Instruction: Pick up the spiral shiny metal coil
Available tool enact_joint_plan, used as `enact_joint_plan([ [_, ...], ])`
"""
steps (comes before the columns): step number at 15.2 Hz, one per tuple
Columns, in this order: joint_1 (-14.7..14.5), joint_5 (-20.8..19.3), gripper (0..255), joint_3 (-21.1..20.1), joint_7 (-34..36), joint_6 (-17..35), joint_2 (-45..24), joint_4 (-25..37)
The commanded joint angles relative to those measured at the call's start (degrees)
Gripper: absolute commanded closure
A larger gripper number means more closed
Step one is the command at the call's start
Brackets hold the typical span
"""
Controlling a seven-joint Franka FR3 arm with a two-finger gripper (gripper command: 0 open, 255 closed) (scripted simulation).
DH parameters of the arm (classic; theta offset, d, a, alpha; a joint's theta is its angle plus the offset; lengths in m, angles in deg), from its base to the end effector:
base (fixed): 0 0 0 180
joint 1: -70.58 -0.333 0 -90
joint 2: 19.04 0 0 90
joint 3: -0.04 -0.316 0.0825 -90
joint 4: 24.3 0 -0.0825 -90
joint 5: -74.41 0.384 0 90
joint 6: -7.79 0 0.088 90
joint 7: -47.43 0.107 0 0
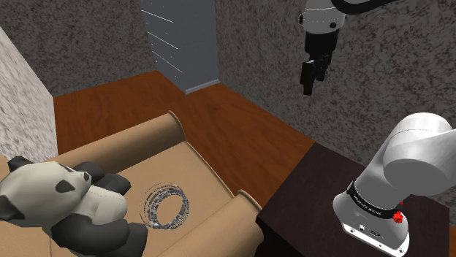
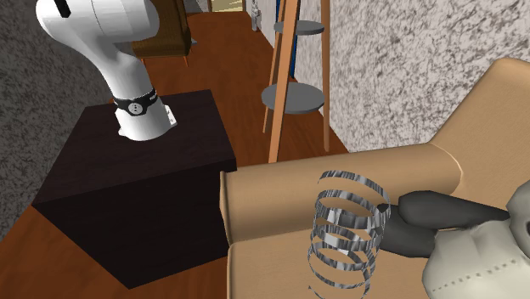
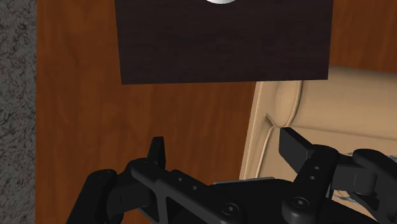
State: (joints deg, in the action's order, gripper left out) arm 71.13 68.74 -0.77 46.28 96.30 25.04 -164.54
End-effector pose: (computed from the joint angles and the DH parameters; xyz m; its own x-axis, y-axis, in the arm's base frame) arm 0.3031 -0.0086 0.5411 0.9907 0.0166 -0.1352 0.0310 -0.9940 0.1053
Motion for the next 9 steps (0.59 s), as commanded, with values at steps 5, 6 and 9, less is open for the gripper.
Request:
enact_joint_plan([
  [5, -1.61, 2.99, 0, -4.47, 5.81, 5.06, -3.07, -2.02],
  [6, -1.97, 3.67, 0, -5.61, 7.24, 6.37, -4.07, -2.33],
  [9, -2.95, 5.47, 0, -9.02, 11.51, 10.41, -7.63, -2.77],
])
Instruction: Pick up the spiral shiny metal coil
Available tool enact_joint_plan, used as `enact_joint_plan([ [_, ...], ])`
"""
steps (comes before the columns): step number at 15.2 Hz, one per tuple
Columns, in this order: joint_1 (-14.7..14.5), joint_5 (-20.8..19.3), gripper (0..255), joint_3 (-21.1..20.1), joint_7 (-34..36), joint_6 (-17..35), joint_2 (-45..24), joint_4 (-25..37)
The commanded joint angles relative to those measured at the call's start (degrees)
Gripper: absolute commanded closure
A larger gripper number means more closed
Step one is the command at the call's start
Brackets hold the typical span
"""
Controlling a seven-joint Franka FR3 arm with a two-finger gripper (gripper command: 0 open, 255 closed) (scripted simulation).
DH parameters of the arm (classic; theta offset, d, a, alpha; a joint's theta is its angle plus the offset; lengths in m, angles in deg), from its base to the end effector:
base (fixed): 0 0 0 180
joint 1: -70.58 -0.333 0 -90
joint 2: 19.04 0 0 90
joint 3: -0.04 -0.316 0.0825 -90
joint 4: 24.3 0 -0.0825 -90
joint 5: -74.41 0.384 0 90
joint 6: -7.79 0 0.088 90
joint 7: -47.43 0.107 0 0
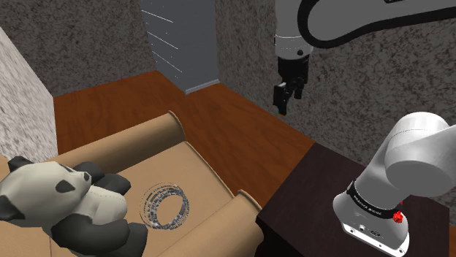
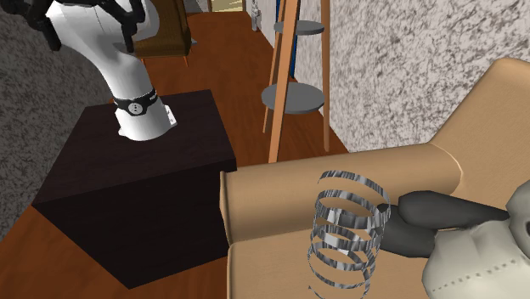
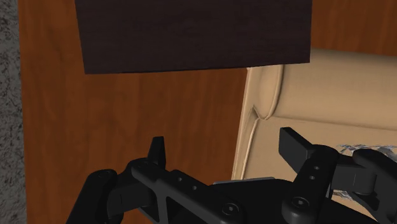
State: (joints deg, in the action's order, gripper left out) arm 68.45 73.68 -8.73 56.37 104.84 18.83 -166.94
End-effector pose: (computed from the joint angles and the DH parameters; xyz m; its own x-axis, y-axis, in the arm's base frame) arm 0.3308 0.0670 0.4946 0.9926 -0.0095 -0.1214 0.0059 -0.9920 0.1262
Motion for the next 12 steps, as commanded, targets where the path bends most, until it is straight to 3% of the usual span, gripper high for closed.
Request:
enact_joint_plan([
  [1, -0.58, 1.02, 0, -2.19, 2.85, 3.23, -2.79, -0.35],
  [7, -1.77, 2.47, 0, -8.82, 11.65, 11.21, -12.63, 1.53],
  [12, -2.08, 0.96, 0, -13.94, 19.71, 17.06, -22.71, 5.38],
])
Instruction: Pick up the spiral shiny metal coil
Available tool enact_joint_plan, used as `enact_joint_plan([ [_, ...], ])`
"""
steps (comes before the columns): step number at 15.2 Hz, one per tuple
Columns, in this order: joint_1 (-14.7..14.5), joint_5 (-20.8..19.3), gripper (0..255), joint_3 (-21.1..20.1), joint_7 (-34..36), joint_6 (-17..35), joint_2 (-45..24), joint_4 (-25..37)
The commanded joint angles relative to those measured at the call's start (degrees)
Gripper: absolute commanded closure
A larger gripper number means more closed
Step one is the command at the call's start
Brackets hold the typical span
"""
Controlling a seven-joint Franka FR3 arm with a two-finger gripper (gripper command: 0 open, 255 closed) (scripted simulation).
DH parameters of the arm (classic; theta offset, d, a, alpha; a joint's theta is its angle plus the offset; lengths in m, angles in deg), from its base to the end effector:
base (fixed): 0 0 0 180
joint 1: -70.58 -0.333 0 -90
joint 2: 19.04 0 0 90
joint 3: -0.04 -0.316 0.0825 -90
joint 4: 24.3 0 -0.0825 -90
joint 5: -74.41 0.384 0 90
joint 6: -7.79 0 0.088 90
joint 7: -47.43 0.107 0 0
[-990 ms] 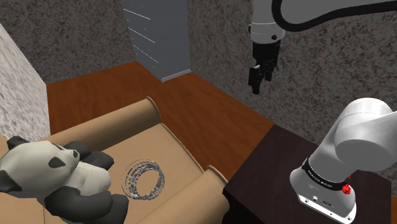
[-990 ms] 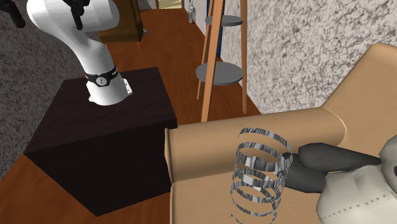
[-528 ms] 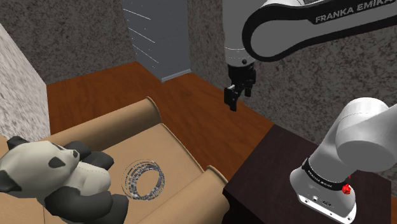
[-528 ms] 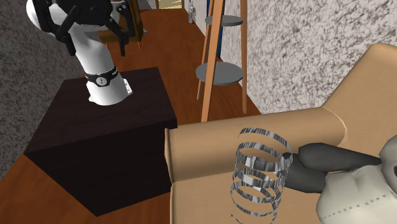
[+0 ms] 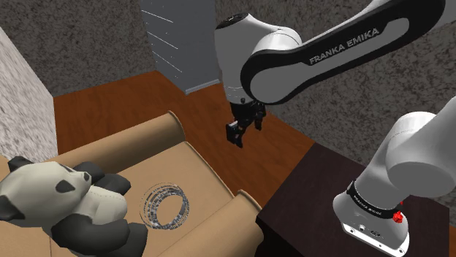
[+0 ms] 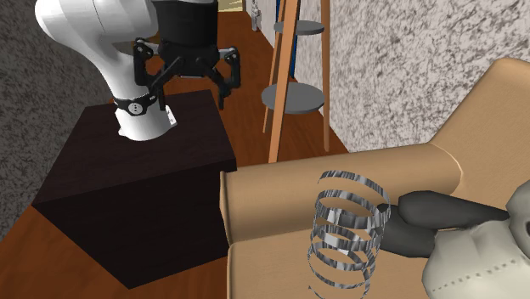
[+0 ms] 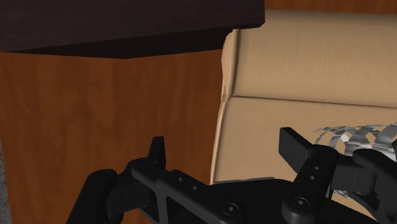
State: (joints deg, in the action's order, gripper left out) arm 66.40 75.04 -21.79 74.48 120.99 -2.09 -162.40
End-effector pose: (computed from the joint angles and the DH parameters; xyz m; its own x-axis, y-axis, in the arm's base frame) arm 0.3875 0.1912 0.4040 0.9940 -0.0544 -0.0946 -0.0388 -0.9864 0.1596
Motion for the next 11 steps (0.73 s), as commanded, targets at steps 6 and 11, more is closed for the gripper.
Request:
enact_joint_plan([
  [6, -0.7, -6.28, 0, -5.5, 12.61, 5.82, -15.68, 8.14],
  [11, -3.37, -13.39, 0, -6.55, 21.89, 7.37, -28.09, 16.51],
])
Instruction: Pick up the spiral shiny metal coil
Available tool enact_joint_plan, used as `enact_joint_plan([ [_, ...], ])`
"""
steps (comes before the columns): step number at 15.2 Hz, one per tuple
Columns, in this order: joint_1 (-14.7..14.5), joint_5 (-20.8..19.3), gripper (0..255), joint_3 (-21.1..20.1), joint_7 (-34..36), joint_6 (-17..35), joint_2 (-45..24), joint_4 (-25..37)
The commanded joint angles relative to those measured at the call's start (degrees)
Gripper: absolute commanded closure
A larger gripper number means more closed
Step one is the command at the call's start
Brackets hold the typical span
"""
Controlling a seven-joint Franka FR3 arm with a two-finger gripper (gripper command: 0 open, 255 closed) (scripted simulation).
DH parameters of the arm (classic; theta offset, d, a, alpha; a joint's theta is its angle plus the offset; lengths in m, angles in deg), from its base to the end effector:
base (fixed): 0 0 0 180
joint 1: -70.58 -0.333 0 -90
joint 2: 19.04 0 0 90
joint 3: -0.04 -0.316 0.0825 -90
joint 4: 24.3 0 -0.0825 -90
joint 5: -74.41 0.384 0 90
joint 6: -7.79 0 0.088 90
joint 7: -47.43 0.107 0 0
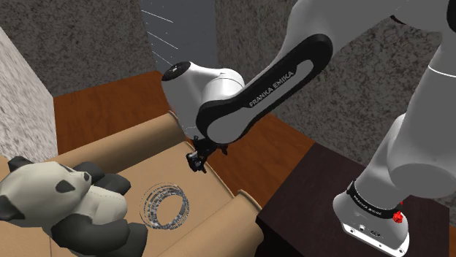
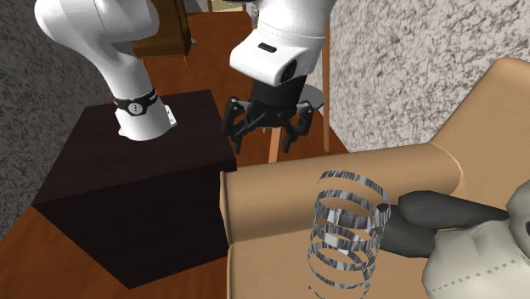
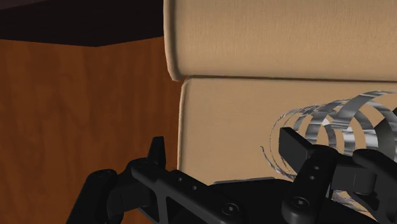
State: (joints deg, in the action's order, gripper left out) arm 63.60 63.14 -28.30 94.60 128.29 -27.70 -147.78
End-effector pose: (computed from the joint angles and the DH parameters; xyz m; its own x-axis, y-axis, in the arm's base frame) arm 0.4427 0.3000 0.3236 0.9930 -0.0956 -0.0688 -0.0813 -0.9790 0.1871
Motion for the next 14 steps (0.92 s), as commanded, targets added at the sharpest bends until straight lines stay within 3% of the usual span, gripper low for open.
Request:
enact_joint_plan([
  [1, -1.39, -2.89, 0, 0.09, 3.43, 0.1, -4.94, 3.82],
  [11, -12.12, -12.66, 0, 4.26, 14.24, -3.38, -28.92, 27.91],
  [14, -13.01, -13.39, 0, 4.89, 14.85, -2.82, -31.3, 29.61],
])
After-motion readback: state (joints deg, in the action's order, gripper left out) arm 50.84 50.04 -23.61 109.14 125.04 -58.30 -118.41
